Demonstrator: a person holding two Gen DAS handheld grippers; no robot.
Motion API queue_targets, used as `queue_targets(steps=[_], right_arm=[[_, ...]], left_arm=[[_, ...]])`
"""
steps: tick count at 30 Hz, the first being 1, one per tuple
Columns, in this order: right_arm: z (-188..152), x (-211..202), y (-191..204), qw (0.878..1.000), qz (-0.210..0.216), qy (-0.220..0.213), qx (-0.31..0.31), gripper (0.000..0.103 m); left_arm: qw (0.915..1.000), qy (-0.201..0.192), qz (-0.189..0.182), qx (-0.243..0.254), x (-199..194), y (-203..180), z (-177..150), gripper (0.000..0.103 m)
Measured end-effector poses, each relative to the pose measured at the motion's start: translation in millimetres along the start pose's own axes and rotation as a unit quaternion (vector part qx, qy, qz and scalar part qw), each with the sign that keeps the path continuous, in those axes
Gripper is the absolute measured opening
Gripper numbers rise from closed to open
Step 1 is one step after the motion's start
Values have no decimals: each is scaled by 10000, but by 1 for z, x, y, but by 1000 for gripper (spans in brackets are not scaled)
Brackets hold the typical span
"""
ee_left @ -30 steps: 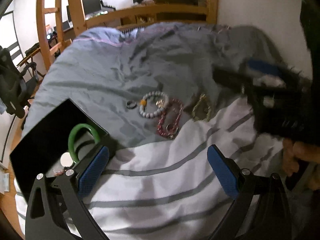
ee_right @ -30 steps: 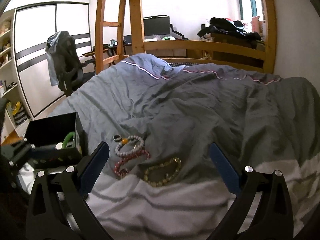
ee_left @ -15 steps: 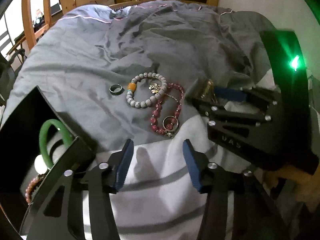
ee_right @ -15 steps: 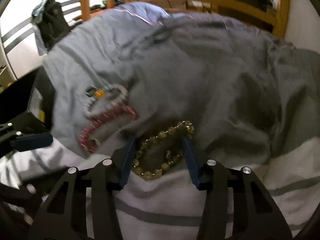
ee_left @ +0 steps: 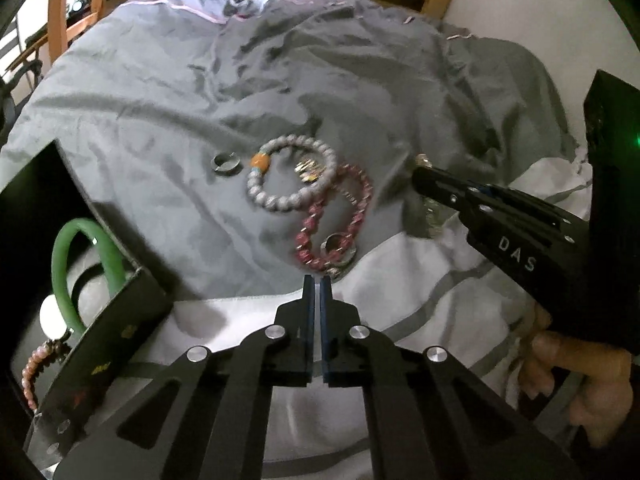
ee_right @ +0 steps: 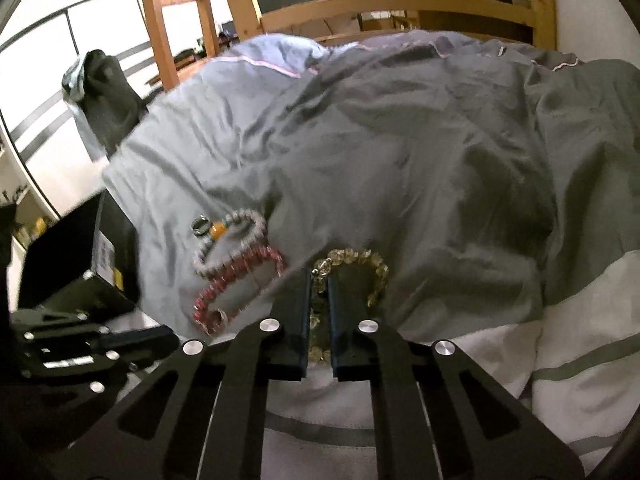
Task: Organize jewelry
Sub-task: 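Grasp the gold crystal bracelet with the right tool while the left tool moves to the red bracelet, then grasp the red bead bracelet with the left tool while the right tool holds the gold bracelet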
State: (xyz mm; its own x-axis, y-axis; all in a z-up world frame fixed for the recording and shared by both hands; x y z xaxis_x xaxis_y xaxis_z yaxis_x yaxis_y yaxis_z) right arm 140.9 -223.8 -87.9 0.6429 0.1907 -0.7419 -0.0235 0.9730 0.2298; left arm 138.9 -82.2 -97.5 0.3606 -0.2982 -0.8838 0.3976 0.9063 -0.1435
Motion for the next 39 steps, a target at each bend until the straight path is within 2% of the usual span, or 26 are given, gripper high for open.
queue_targets(steps=[1,2,3,5,6,8,9,11,13,14,15,23,25,28,29,30,34,35,37,39], right_arm=[[2,-1,1,10000,3,-23,7,8],[2,-1,0,10000,10,-23,19,8],[2,0,0,10000,22,-10,33,8],[1,3,-1,10000,14,39,55,8],[1,4,-1,10000,13,60,60,8],[1,4,-1,10000,14,53,64,8],[1,4,-2,10000,8,51,58,8],[1,5,-3,10000,9,50,65,8],[0,7,-3,10000,12,60,76,8],[0,8,-3,9999,21,71,80,8],[0,8,-3,9999,30,80,80,8],[1,3,-4,9999,79,5,112,8],[1,3,-3,9999,86,8,110,8],[0,5,-2,9999,101,46,90,8],[0,6,-1,9999,104,53,85,8],[0,5,-1,9999,107,53,79,8],[1,4,-4,9999,97,35,95,8],[1,4,-4,9999,94,36,102,8],[0,5,-4,9999,90,45,108,8],[0,7,-3,9999,104,65,105,8]], left_arm=[[10000,-35,-38,49,-1,-3,1,3],[9999,-51,-77,82,-2,-5,1,10],[9998,-64,-125,116,-1,-8,3,27],[9996,-195,-84,185,2,-13,7,48],[9994,-234,-54,230,4,-14,10,48],[9993,-187,-94,324,11,-19,13,48],[9993,-132,-59,348,17,-20,14,44],[9993,-3,-4,372,25,-20,15,30],[9994,-3,-37,331,25,-17,15,22],[9995,-21,-83,289,24,-15,16,11],[9996,-62,-139,229,21,-13,19,5],[9985,-503,-206,-32,-4,-1,26,2],[9984,-502,-233,-118,-5,2,28,2],[9992,-391,60,-64,7,4,29,16],[9991,-369,201,27,12,2,30,26],[9990,-348,280,77,15,2,29,28],[9981,-219,526,220,30,-2,32,28],[9987,-187,449,155,32,1,33,26],[9992,-214,324,50,29,5,35,11],[9995,-231,223,-21,26,8,36,8]])
Point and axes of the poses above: each gripper's, at about its wrist camera, not at the fingertips, and x roughly the way its jaws point, y to its left, z to its top, the point moved 2 cm from there along x, roughly the way its jaws point, and after that the axes turned 4 degrees about y, right-handed, at the moved point
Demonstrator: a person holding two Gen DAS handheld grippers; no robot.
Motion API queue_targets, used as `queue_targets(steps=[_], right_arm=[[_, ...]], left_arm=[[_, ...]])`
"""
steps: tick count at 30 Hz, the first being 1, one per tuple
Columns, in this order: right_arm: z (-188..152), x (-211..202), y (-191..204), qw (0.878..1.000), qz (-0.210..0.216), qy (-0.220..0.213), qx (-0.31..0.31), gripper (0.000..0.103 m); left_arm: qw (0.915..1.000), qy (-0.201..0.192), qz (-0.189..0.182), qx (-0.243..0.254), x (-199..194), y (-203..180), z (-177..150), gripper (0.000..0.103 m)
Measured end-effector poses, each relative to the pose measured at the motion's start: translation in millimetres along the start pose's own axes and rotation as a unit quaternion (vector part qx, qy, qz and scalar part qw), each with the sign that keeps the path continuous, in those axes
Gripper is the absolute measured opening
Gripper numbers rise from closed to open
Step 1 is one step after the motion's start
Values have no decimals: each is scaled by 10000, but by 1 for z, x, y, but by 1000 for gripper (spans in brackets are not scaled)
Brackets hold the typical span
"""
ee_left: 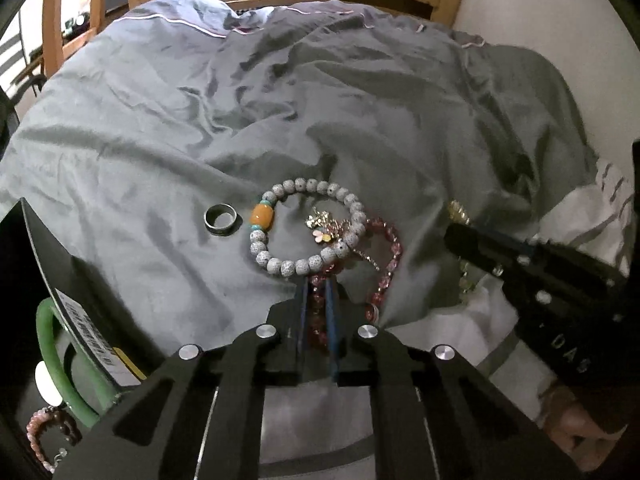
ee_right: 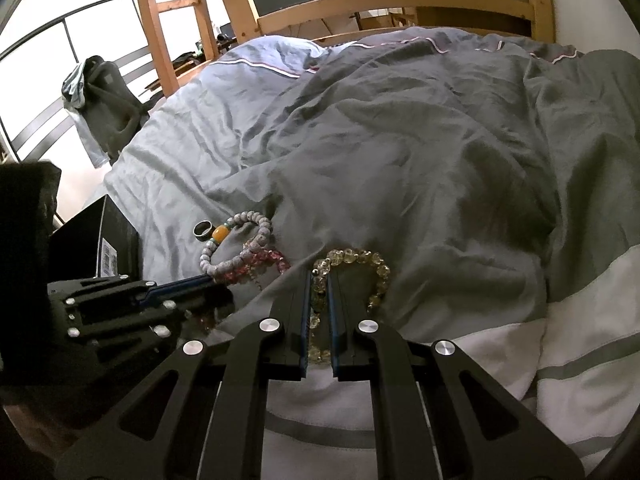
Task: Organize jewelry
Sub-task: 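Grasp the red bead bracelet with the left tool while the right tool holds the gold bracelet, then carry the red bracelet in the left tool and gold bracelet in the right tool over the box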
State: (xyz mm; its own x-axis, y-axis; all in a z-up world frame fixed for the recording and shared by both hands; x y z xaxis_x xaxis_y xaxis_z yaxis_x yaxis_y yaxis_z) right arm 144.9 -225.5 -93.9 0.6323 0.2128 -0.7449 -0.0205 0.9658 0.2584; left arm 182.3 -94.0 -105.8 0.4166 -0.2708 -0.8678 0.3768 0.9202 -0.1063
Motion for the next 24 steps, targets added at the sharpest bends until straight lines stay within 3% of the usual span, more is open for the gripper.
queue_targets(steps=[12,24], right_arm=[[2,-7,-1,9998,81,-170,29,9],[16,-51,19,9909,759,-1087,-210,9]], left_arm=[[9980,-539,-316,-55,-41,-4,12,7],[9945,-974,-266,-283,-99,12,13,7]])
Point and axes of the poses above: each gripper's, at about its wrist camera, not at the fingertips, and x roughly the way its jaws point, y to its left, z to its top, the point moved 2 cm from there along x, roughly the way its jaws point, and after that the axes turned 4 degrees about y, right-handed, at the moved point
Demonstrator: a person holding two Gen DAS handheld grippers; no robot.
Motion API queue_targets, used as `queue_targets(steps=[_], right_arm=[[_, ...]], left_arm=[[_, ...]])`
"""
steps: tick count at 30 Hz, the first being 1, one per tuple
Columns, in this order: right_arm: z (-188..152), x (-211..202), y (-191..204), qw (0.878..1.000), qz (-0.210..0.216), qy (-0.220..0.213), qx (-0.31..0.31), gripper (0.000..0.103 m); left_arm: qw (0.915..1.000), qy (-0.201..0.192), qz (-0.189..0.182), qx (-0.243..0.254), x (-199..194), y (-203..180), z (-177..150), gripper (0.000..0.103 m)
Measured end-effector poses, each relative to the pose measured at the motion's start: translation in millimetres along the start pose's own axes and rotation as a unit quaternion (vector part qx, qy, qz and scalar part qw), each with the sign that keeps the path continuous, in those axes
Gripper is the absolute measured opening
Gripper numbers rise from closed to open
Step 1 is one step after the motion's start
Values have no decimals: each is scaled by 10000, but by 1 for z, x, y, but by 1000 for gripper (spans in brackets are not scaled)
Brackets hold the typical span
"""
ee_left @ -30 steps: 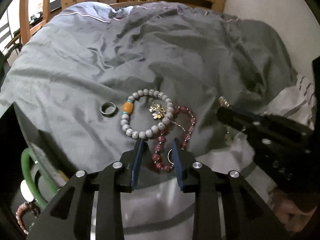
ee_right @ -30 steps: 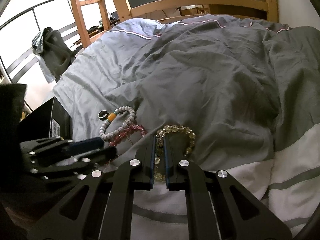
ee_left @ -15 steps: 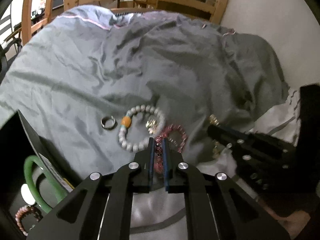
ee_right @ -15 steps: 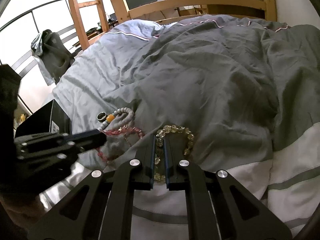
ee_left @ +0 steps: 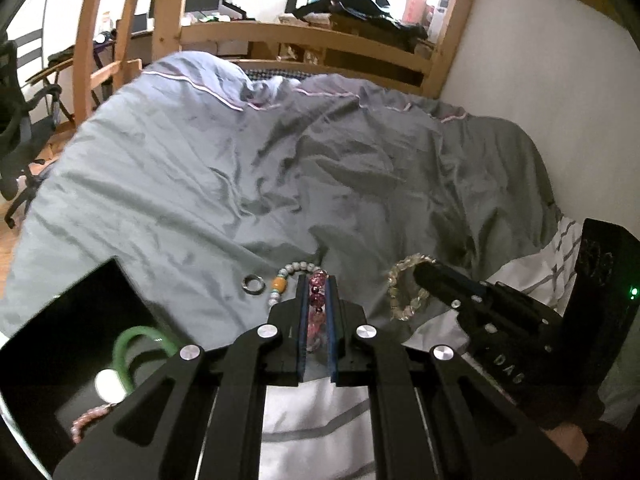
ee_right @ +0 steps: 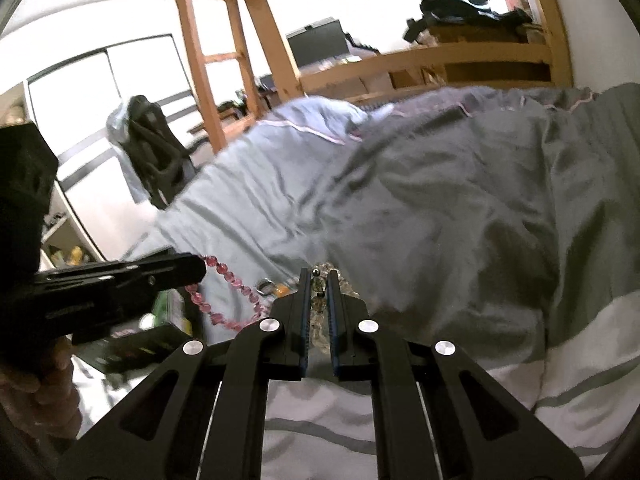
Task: Organize jewelry
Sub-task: 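Carry the red bracelet in the left tool and gold bracelet in the right tool over the box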
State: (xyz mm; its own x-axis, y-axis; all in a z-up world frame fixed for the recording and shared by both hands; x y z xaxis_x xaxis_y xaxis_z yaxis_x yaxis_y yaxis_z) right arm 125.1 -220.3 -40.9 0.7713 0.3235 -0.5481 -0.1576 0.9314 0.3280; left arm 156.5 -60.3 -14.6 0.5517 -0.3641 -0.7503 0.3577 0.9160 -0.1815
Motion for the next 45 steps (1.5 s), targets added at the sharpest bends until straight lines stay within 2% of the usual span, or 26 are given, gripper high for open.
queue_targets(steps=[5,9,11,17,25,31,40,45], right_arm=[[12,-16,9,9979,596,-154,198,9],[19,-21,12,9857,1523,-60,723,9],[22,-24,18,9808,1765,-62,824,9],[28,-28,42,9757,2074,-33,707,9],[30,-25,75,9722,2301,92,426,9],[32,-14,111,9704,2406,215,71,9],[24,11,162,9749,2063,432,-718,9],[9,34,187,9777,1458,675,-1352,9]], left_arm=[[9999,-104,81,-56,-29,10,-1,7],[9997,-214,137,-36,-53,16,-5,7],[9994,-279,194,-48,-63,20,-6,7],[9987,-394,313,-116,-92,36,-15,7],[9957,-549,672,-333,-118,70,-19,7],[9928,-502,929,-564,-125,99,-25,7],[9899,-267,1171,-760,-125,123,-41,7],[9884,-180,1257,-830,-123,130,-43,7]])
Point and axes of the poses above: each gripper's, at about its wrist camera, not at the fingertips, and x roughly the way its jaws point, y to its left, z to its top, the point moved 2 cm from there along x, roughly the way its jaws point, and after that the axes turned 4 degrees about y, right-handed, at the moved point
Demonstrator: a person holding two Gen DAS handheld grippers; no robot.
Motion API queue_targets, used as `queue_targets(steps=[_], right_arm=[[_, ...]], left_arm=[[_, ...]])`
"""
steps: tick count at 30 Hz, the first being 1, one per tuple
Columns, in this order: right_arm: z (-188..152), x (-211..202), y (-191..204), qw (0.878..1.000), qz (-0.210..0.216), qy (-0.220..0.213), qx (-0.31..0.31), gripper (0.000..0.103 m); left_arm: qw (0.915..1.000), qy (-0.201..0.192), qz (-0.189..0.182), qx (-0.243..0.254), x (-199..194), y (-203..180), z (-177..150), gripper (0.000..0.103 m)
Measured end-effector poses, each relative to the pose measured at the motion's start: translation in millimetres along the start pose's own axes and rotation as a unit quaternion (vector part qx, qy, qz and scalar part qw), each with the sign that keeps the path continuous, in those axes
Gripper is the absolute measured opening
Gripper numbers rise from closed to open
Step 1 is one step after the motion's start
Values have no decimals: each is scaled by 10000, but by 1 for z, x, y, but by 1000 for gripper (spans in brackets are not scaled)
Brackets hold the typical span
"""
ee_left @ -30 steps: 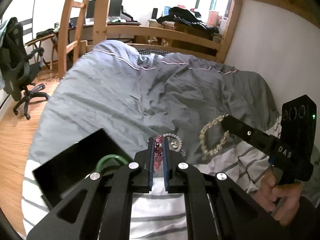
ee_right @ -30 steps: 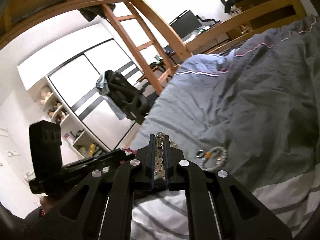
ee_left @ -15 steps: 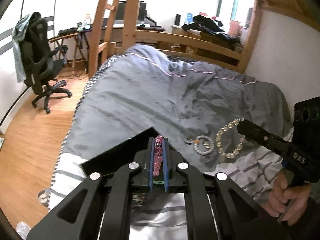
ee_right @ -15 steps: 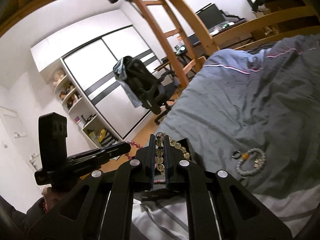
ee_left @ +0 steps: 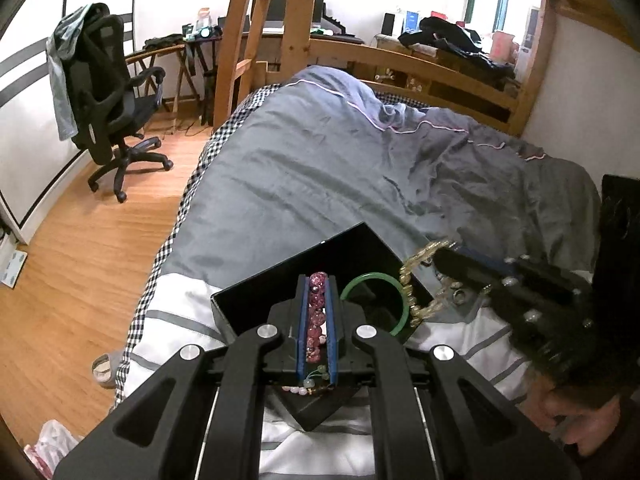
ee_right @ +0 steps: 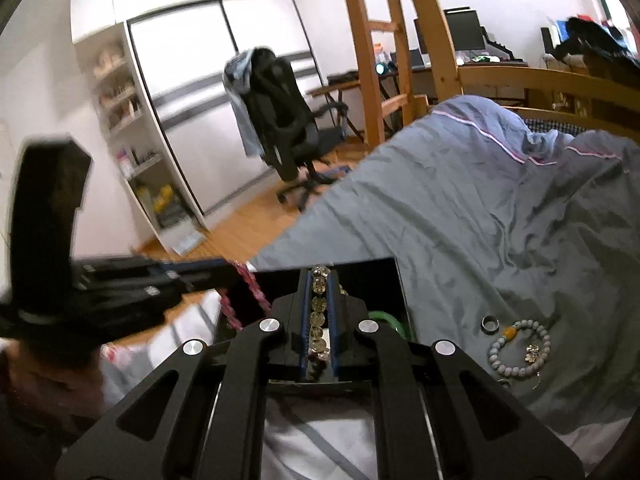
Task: Organize jewelry
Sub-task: 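Carry the red bracelet in the left tool and gold bracelet in the right tool over the box, then open both tools to drop the red and gold bracelets into the box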
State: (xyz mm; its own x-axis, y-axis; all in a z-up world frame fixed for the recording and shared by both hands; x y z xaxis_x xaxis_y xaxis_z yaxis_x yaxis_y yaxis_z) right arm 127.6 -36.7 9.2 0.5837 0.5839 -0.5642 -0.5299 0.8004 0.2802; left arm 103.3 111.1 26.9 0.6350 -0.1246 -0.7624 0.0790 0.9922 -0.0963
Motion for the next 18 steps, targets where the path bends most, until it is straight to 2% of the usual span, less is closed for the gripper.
queue_targets(steps=[3,9,11,13,15,16,17,18], right_arm=[[-4,11,3,9996,-177,173,-139,9],[-10,25,4,9992,-129,356,-121,10],[-10,27,1,9994,-3,349,40,19],[-9,25,-3,9994,53,292,186,49],[-8,18,-6,9995,59,168,273,54],[-7,15,-7,9995,52,145,292,61],[-5,11,-9,9994,-33,114,329,67],[-4,5,-11,9992,-137,55,367,80]], left_arm=[[10000,30,47,-7,3,1,0,7],[9997,109,12,-214,7,9,-1,8],[9993,81,-10,-365,6,14,1,8],[9987,5,49,-504,4,19,2,8],[9981,-52,29,-620,3,23,2,12],[9978,-100,29,-662,1,24,2,16],[9977,-150,43,-667,0,23,2,32],[9976,-201,73,-664,-1,22,2,53]])
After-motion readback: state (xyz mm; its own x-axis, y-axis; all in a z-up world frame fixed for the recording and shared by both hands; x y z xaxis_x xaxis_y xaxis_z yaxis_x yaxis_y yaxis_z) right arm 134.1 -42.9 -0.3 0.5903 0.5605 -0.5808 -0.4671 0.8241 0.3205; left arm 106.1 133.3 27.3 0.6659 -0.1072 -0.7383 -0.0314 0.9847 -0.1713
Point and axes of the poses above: each gripper's, at about its wrist camera, not at the fingertips, and x roughly the way its jaws point, y to its left, z to its top, the point moved 2 cm from there along x, roughly the way its jaws point, and after that the axes turned 4 degrees about y, right-handed, at the moved point
